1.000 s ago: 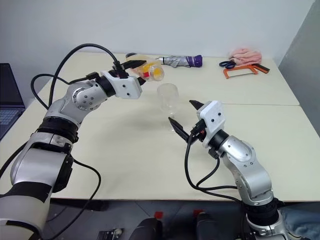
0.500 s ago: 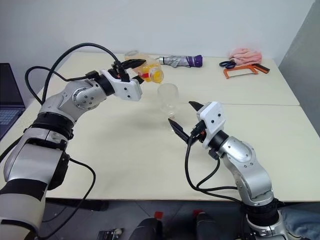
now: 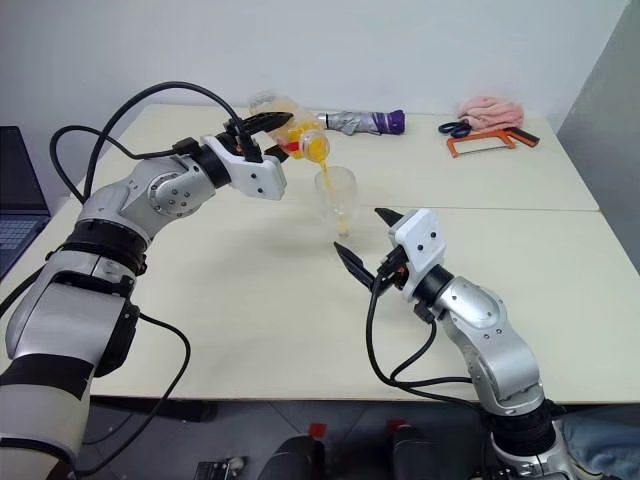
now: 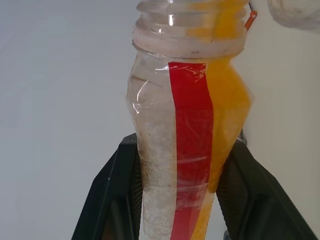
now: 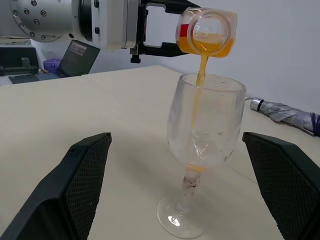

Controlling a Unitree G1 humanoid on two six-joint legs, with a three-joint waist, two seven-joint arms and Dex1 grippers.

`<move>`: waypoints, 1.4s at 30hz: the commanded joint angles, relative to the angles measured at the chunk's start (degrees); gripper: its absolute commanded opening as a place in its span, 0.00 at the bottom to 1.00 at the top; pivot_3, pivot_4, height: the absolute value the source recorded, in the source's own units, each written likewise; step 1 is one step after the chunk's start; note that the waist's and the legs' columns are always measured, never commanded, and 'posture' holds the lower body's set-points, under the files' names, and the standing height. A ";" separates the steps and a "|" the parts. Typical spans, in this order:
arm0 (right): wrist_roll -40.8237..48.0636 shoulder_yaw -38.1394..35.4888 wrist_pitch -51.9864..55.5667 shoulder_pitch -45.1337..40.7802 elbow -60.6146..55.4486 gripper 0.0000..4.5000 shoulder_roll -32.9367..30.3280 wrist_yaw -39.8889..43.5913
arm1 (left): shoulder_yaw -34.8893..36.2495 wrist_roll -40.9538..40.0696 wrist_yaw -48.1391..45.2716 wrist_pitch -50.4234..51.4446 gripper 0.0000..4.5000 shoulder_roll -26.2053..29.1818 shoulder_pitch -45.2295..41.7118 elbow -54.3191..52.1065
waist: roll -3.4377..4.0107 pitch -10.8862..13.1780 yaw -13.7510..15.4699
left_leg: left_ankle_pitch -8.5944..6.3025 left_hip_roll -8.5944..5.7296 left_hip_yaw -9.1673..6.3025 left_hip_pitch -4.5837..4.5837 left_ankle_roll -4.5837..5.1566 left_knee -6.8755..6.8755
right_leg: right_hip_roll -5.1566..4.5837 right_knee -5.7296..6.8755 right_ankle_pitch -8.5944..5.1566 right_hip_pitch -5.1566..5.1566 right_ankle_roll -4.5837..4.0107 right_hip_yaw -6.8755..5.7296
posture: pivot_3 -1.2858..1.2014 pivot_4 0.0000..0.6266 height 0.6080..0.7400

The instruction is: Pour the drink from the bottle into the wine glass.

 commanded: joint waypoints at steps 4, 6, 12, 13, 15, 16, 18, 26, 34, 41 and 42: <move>-0.81 0.20 -1.38 0.66 -1.92 1.00 0.98 -1.20 | -0.13 0.46 2.62 -0.16 0.37 0.32 -3.57 -0.01 | 0.00 0.00 0.00 | 0.00 -0.01 0.01 0.00 0.00 0.00 | -0.01 0.00 0.00 0.00 0.00 0.01 | 0.52 0.24 1.00; -1.05 0.48 -1.37 1.05 -2.03 1.00 1.32 -1.36 | -0.46 0.78 3.07 -0.26 0.37 0.24 -3.85 0.27 | 0.00 0.00 0.00 | 0.00 -0.01 0.01 0.00 0.00 0.00 | 0.00 0.01 0.00 0.00 0.00 0.00 | 0.52 0.24 1.00; -1.42 0.78 -1.45 1.39 -2.19 1.00 2.17 -1.92 | -1.37 1.35 4.24 -0.25 0.37 0.25 -4.52 1.05 | 0.00 0.00 0.00 | 0.00 -0.01 0.01 0.00 0.00 0.00 | 0.00 0.01 0.00 0.00 0.00 0.01 | 0.52 0.24 1.00; -1.52 0.89 -1.54 1.42 -2.18 1.00 2.34 -2.12 | -1.53 1.50 4.46 -0.26 0.37 0.29 -4.61 1.09 | 0.00 0.00 0.00 | 0.00 -0.01 0.01 0.00 0.00 0.01 | 0.00 0.01 0.00 0.00 0.00 0.01 | 0.52 0.24 1.00; -1.67 1.13 -1.73 1.57 -2.18 1.00 2.67 -2.45 | -1.79 1.68 4.76 -0.25 0.37 0.35 -4.76 1.24 | 0.00 0.00 0.00 | 0.00 -0.01 0.01 0.00 0.00 0.01 | 0.00 0.01 0.00 0.00 0.00 0.01 | 0.52 0.24 1.00; -1.81 1.27 -1.86 1.70 -2.19 1.00 2.81 -2.55 | -1.91 1.74 4.90 -0.26 0.37 0.38 -4.82 1.33 | 0.00 0.00 0.00 | 0.00 -0.01 0.01 0.00 0.00 0.01 | 0.00 0.01 0.00 0.00 0.00 0.01 | 0.52 0.24 1.00; -2.16 1.52 -2.17 1.96 -2.16 1.00 3.02 -2.65 | -2.08 1.92 5.20 -0.28 0.37 0.40 -4.96 1.54 | 0.00 0.00 0.00 | 0.00 -0.01 0.01 0.00 0.00 0.01 | 0.00 0.01 0.00 0.00 0.00 0.01 | 0.52 0.24 1.00; -3.66 2.46 -3.56 2.71 -1.90 1.00 3.64 -3.15 | -3.16 2.79 6.62 -0.36 0.37 0.37 -5.77 2.31 | 0.00 0.00 -0.01 | 0.00 -0.01 0.02 0.00 -0.01 0.01 | -0.01 0.02 0.00 0.00 0.00 0.01 | 0.52 0.24 1.00; -3.75 2.75 -3.63 3.00 -1.89 1.00 4.21 -3.17 | -3.97 3.68 7.98 -0.31 0.37 0.42 -6.36 2.84 | 0.00 0.00 -0.01 | 0.00 -0.01 0.03 0.00 -0.01 0.01 | 0.00 0.02 0.00 0.00 0.00 0.00 | 0.52 0.24 1.00; -3.86 2.93 -3.55 2.97 -1.74 1.00 4.63 -3.15 | -4.69 4.22 9.10 -0.31 0.37 0.51 -6.82 3.11 | 0.00 0.00 -0.01 | 0.00 -0.02 0.04 0.00 -0.01 0.01 | 0.00 0.02 0.00 -0.01 0.00 0.00 | 0.52 0.24 1.00; -3.85 2.96 -3.52 2.99 -1.72 1.00 4.67 -3.14 | -4.75 4.30 9.21 -0.33 0.37 0.50 -6.88 3.14 | 0.00 0.00 -0.01 | 0.00 -0.02 0.04 0.00 -0.01 0.01 | 0.00 0.02 0.00 -0.01 0.00 0.00 | 0.52 0.24 1.00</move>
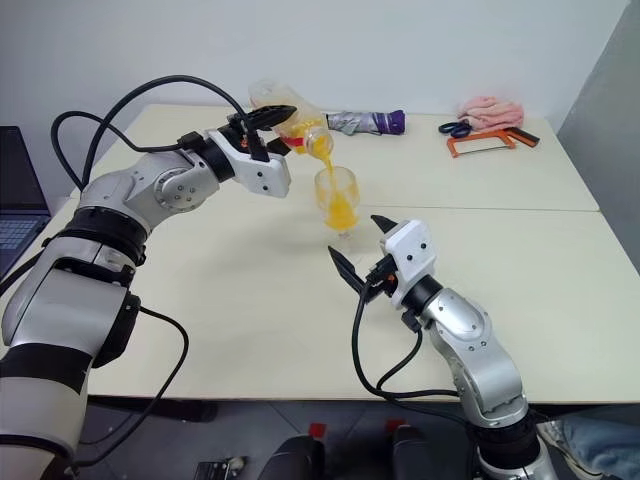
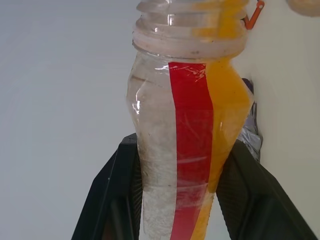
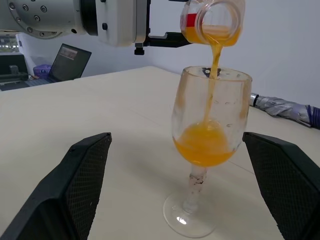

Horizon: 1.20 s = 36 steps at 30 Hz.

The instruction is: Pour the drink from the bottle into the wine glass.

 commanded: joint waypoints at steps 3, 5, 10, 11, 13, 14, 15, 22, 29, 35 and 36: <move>-0.13 0.29 -1.39 0.00 -1.68 1.00 0.39 -0.12 | 0.17 -0.16 1.99 -0.39 0.37 0.73 -3.20 -0.34 | 0.00 0.00 0.00 | 0.00 0.00 0.00 0.00 0.00 0.00 | 0.00 0.00 0.00 0.00 0.00 0.00 | 0.52 0.24 1.00; -0.15 0.31 -1.36 0.01 -1.69 1.00 0.42 -0.13 | 0.03 -0.10 2.18 -0.39 0.37 0.73 -3.31 -0.26 | 0.00 0.00 0.00 | 0.00 0.00 0.00 0.00 0.00 0.00 | 0.00 0.00 0.00 0.00 0.00 0.00 | 0.52 0.24 1.00; 0.36 0.17 -0.84 0.10 -1.80 1.00 0.96 -0.23 | -0.35 0.39 2.89 -0.32 0.37 0.78 -3.53 -0.26 | 0.00 0.00 0.00 | 0.00 0.00 0.01 0.00 0.00 0.00 | 0.00 0.00 0.00 0.00 0.00 0.00 | 0.52 0.24 1.00; 0.42 0.15 -0.78 0.10 -1.80 1.00 1.00 -0.19 | -0.41 0.46 3.01 -0.31 0.37 0.81 -3.56 -0.28 | 0.00 0.00 -0.01 | 0.00 0.00 0.01 0.00 0.00 0.00 | 0.00 0.00 0.00 0.00 0.00 0.00 | 0.52 0.24 1.00; 0.45 0.11 -0.72 0.07 -1.80 1.00 1.08 -0.16 | -0.50 0.60 3.22 -0.26 0.37 0.82 -3.64 -0.25 | 0.00 0.00 -0.01 | 0.00 0.00 0.01 0.00 0.00 0.00 | 0.00 0.00 0.00 0.00 0.00 -0.01 | 0.52 0.24 1.00; 0.46 0.09 -0.71 0.06 -1.80 1.00 1.12 -0.16 | -0.50 0.69 3.38 -0.25 0.37 0.83 -3.67 -0.25 | 0.00 0.00 -0.01 | 0.00 0.00 0.02 0.00 0.00 0.00 | 0.00 0.00 0.00 0.00 0.00 0.00 | 0.52 0.24 1.00; 0.47 0.09 -0.70 0.04 -1.80 1.00 1.15 -0.16 | -0.52 0.77 3.48 -0.26 0.37 0.82 -3.70 -0.24 | 0.00 0.00 -0.01 | 0.00 0.00 0.01 0.00 0.00 0.00 | 0.00 0.01 0.00 0.00 0.00 0.00 | 0.52 0.24 1.00; 0.66 0.15 -0.52 0.00 -1.85 1.00 1.23 -0.17 | -0.79 1.34 3.99 -0.31 0.37 1.00 -3.86 -0.29 | 0.00 0.00 -0.01 | 0.00 0.00 0.02 0.00 -0.01 0.00 | 0.00 0.01 0.00 0.00 0.00 0.00 | 0.52 0.24 1.00; 0.77 0.20 -0.36 -0.15 -1.87 1.00 1.15 -0.08 | -1.10 1.40 4.40 -0.28 0.37 1.07 -3.96 -0.28 | 0.00 0.00 -0.01 | 0.00 0.00 0.01 0.00 -0.01 0.00 | 0.00 0.01 0.00 0.00 0.00 0.00 | 0.52 0.24 1.00; 0.74 0.21 -0.22 -0.23 -1.90 1.00 0.99 -0.02 | -1.22 1.47 4.65 -0.26 0.37 0.97 -4.05 -0.21 | 0.00 0.00 -0.02 | 0.00 0.00 0.01 0.00 0.00 0.01 | 0.00 0.02 0.00 0.00 0.00 0.00 | 0.52 0.24 1.00; 0.73 0.22 -0.22 -0.23 -1.90 1.00 0.98 -0.01 | -1.24 1.48 4.67 -0.24 0.37 0.93 -4.06 -0.18 | 0.00 0.00 -0.02 | 0.00 0.00 0.02 0.00 -0.01 0.01 | 0.00 0.02 0.00 0.00 0.00 0.00 | 0.52 0.24 1.00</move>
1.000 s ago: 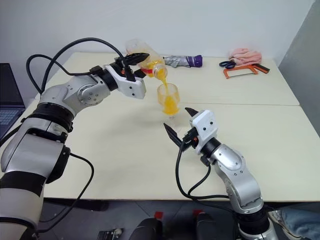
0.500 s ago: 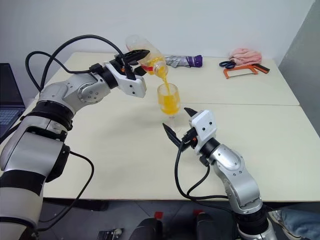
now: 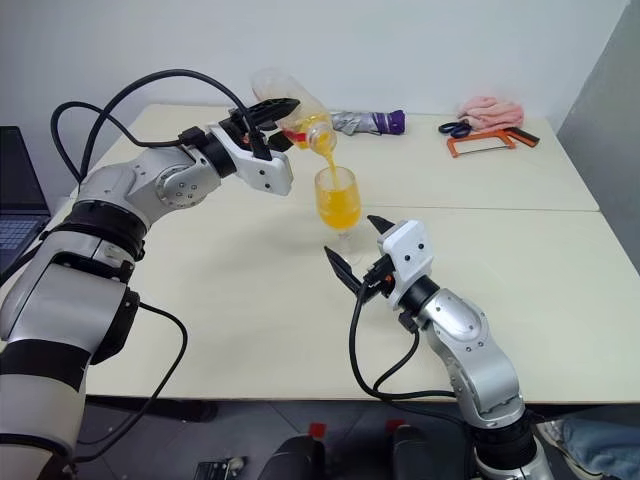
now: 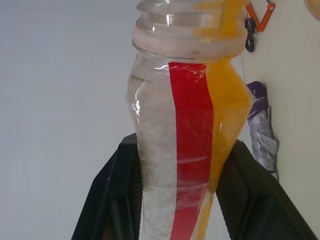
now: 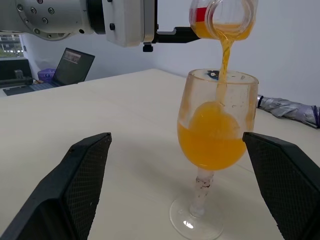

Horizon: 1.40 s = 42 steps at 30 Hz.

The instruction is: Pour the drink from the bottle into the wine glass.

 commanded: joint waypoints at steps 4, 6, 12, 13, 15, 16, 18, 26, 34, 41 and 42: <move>0.45 -0.09 -0.41 -0.05 -1.93 1.00 0.05 0.04 | 0.12 0.02 1.13 -0.14 0.37 0.61 -2.36 -0.20 | 0.00 0.00 0.00 | 0.00 0.00 0.01 0.00 0.00 0.00 | 0.00 0.00 0.00 0.00 0.00 0.00 | 0.52 0.24 1.00; 0.46 -0.05 -0.39 -0.05 -1.97 1.00 0.01 0.05 | 0.12 -0.18 0.81 -0.12 0.37 0.56 -2.34 -0.03 | 0.00 0.00 0.00 | 0.00 0.00 0.01 0.00 0.00 0.00 | 0.00 0.00 0.00 0.00 0.00 0.00 | 0.52 0.24 1.00; 0.20 -0.10 -0.93 -0.20 -1.90 1.00 0.35 -0.40 | 1.67 -3.33 -1.96 -0.09 0.37 -0.30 -1.79 0.75 | 0.00 0.00 -0.01 | 0.00 0.00 0.02 0.00 0.00 0.00 | 0.00 0.00 0.00 0.00 0.00 0.00 | 0.52 0.24 1.00; 0.16 -0.20 -1.11 -0.29 -1.90 1.00 0.51 -0.58 | 2.33 -4.75 -3.25 -0.45 0.37 -0.67 -1.51 0.63 | 0.00 0.00 -0.01 | 0.00 0.00 0.02 0.01 0.00 0.00 | 0.00 0.01 0.00 0.00 0.00 0.00 | 0.52 0.24 1.00; 0.00 -0.35 -1.49 -0.45 -1.85 1.00 0.73 -0.81 | 3.66 -7.55 -5.66 -0.54 0.37 -1.41 -0.90 0.60 | 0.00 0.00 -0.01 | 0.00 0.00 0.01 -0.01 0.00 0.01 | 0.00 0.00 0.00 0.00 0.00 -0.01 | 0.52 0.24 1.00; -0.17 -0.53 -1.85 -0.52 -1.84 1.00 0.87 -1.02 | 4.23 -8.77 -6.87 -0.48 0.37 -1.73 -0.52 0.49 | 0.00 0.00 -0.02 | 0.01 -0.01 0.02 -0.01 -0.01 0.02 | -0.01 0.01 0.00 0.00 0.00 -0.01 | 0.52 0.24 1.00; -0.45 -0.92 -2.49 -0.78 -1.68 1.00 1.16 -1.40 | 5.61 -11.50 -9.22 -0.11 0.37 -2.37 0.30 0.22 | 0.00 0.00 -0.04 | 0.01 -0.01 0.01 0.00 -0.01 0.02 | -0.01 0.01 0.00 0.00 0.00 0.00 | 0.52 0.24 1.00; -1.50 -0.63 -5.16 -1.63 -0.92 1.00 0.17 -0.47 | 16.62 -31.27 -28.08 7.36 0.37 -7.15 7.04 -4.60 | 0.00 -0.01 -0.47 | 0.02 0.02 -0.03 0.02 -0.03 0.04 | 0.00 0.06 0.00 -0.01 0.00 0.01 | 0.52 0.24 1.00; 6.48 -0.64 -1.25 -5.33 -1.13 1.00 -4.57 10.13 | 30.42 -51.78 -37.52 35.61 0.37 -7.70 22.52 -25.94 | 0.01 -0.01 -1.58 | 0.02 0.11 -0.21 0.06 -0.02 0.07 | -0.01 0.19 0.00 -0.01 -0.01 0.03 | 0.52 0.24 1.00; 9.06 3.27 4.23 -11.73 0.30 1.00 -8.59 16.75 | 40.87 -62.76 -37.29 55.76 0.37 -5.10 33.33 -37.65 | -0.01 -0.02 -1.87 | 0.01 0.19 -0.30 0.11 -0.01 0.12 | -0.01 0.32 0.00 -0.01 -0.01 0.01 | 0.52 0.24 1.00; 8.80 3.50 4.52 -12.28 0.73 1.00 -8.53 16.76 | 41.40 -63.06 -36.97 56.90 0.37 -4.95 34.00 -38.52 | -0.01 -0.02 -1.83 | 0.01 0.18 -0.31 0.11 -0.01 0.12 | -0.02 0.36 0.00 -0.01 -0.01 0.01 | 0.52 0.24 1.00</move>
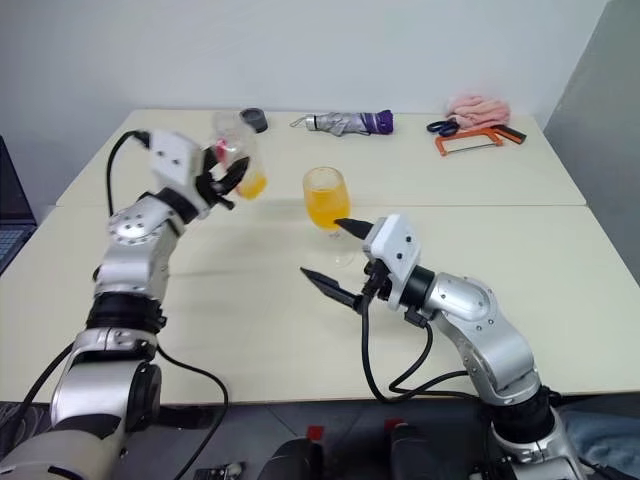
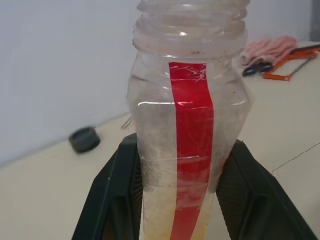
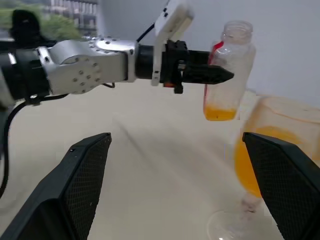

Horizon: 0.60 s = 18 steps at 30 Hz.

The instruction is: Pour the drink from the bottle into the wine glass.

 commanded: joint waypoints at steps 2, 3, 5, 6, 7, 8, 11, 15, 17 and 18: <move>-0.52 1.58 1.61 -4.35 1.47 1.00 1.01 -0.20 | 4.47 -4.21 -0.16 6.71 0.37 1.90 3.22 -6.53 | -0.05 -0.03 0.16 | 0.00 -0.01 0.00 -0.01 0.00 0.04 | -0.01 0.01 0.00 0.00 0.00 0.00 | 0.52 0.24 1.00; -0.75 1.77 2.03 -5.12 2.21 1.00 1.39 -0.51 | 5.01 -4.58 -0.40 7.70 0.37 2.16 4.57 -7.40 | -0.06 -0.04 0.31 | 0.00 0.00 0.01 0.00 -0.01 0.04 | -0.03 0.01 0.00 0.00 0.00 0.02 | 0.52 0.24 1.00; -1.28 2.22 2.85 -6.56 3.58 1.00 2.07 -1.11 | 6.40 -5.38 -0.18 9.62 0.37 2.55 7.45 -8.91 | -0.10 -0.07 0.49 | 0.02 0.01 0.01 0.01 -0.03 0.04 | -0.10 0.03 0.00 0.01 0.00 0.02 | 0.52 0.24 1.00; -1.56 2.39 3.12 -7.12 4.05 1.00 2.42 -1.25 | 6.74 -5.27 -0.06 10.02 0.37 2.87 8.86 -9.43 | -0.11 -0.07 0.50 | 0.03 0.01 -0.01 0.01 -0.05 0.04 | -0.13 0.04 0.00 0.01 0.00 0.01 | 0.52 0.24 1.00; -1.75 2.50 3.35 -7.52 4.38 1.00 2.64 -1.31 | 7.05 -5.30 -0.11 10.48 0.37 3.03 9.96 -9.92 | -0.11 -0.07 0.50 | 0.03 0.02 0.00 0.01 -0.05 0.04 | -0.13 0.03 0.00 0.01 0.00 0.02 | 0.52 0.24 1.00; -1.91 2.57 3.46 -7.79 4.65 1.00 2.75 -1.28 | 7.00 -4.86 -0.24 10.22 0.37 3.23 10.92 -10.26 | -0.11 -0.07 0.56 | 0.03 0.01 0.01 0.01 -0.05 0.04 | -0.14 0.03 0.00 0.00 0.00 0.02 | 0.52 0.24 1.00; -2.26 2.74 3.46 -8.15 5.17 1.00 2.92 -1.18 | 7.16 -4.67 -0.44 9.69 0.37 3.14 12.60 -10.48 | -0.18 -0.12 0.87 | 0.01 0.01 -0.02 0.00 -0.02 0.04 | -0.16 0.03 0.00 0.00 0.00 -0.02 | 0.52 0.24 1.00; -2.55 2.78 3.53 -8.20 5.37 1.00 3.14 -1.11 | 7.84 -5.15 -0.55 8.97 0.37 2.37 13.86 -8.70 | -0.18 -0.12 0.85 | 0.00 0.00 0.03 0.01 0.00 0.04 | -0.18 0.02 0.00 0.01 0.00 0.02 | 0.52 0.24 1.00; -2.58 2.75 3.65 -8.18 5.33 1.00 3.11 -1.05 | 8.31 -5.67 -0.39 9.07 0.45 2.03 14.04 -8.20 | -0.18 -0.12 0.81 | 0.00 0.01 0.03 0.03 0.00 0.02 | -0.17 0.03 0.00 0.01 0.00 0.01 | 0.52 0.24 1.00; -2.61 2.74 3.72 -8.18 5.31 1.00 3.10 -1.03 | 8.46 -5.83 -0.30 9.11 0.53 1.96 14.01 -8.13 | -0.18 -0.12 0.80 | 0.00 0.01 0.04 0.04 0.00 0.02 | -0.17 0.03 0.00 0.01 0.00 0.01 | 0.52 0.24 1.00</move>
